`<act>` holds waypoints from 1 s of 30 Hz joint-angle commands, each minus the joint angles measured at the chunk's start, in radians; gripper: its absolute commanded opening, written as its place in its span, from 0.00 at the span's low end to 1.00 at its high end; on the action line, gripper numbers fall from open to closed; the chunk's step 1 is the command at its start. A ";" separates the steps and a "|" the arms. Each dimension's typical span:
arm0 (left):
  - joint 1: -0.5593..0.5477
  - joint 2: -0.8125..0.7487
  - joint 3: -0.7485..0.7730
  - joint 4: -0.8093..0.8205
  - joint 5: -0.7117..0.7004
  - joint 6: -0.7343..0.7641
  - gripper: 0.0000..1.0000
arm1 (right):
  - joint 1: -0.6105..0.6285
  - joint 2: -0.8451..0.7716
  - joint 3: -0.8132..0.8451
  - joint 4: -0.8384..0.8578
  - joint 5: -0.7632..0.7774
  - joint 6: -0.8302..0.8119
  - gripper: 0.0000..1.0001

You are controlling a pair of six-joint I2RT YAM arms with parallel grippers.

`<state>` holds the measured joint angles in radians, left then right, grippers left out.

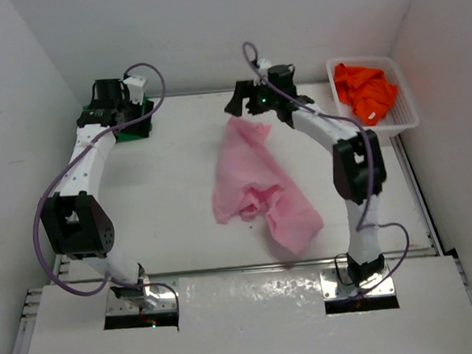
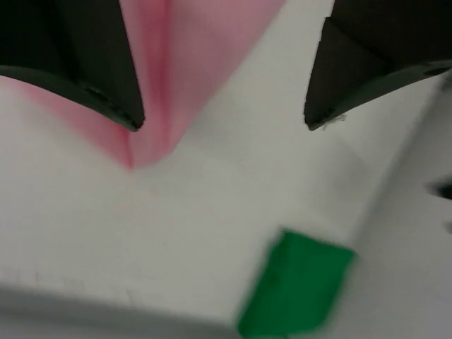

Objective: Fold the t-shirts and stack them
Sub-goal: Move the tshirt to the center of the board

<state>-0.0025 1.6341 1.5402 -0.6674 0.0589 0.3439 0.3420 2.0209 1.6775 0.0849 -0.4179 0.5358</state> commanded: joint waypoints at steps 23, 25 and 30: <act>-0.503 -0.126 -0.684 0.260 -0.004 0.492 0.76 | 0.310 -0.728 -0.955 -0.544 0.513 -0.453 0.69; -0.521 -0.099 -0.706 0.299 -0.054 0.488 0.75 | 0.327 -0.760 -1.033 -0.524 0.499 -0.402 0.69; -0.524 -0.039 -0.736 0.327 -0.111 0.472 0.53 | 0.425 -0.803 -1.174 -0.381 0.465 -0.364 0.70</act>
<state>-0.5278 1.5856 0.8246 -0.4053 0.0105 0.8104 0.7139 1.2522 0.5396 -0.4126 0.0467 0.1303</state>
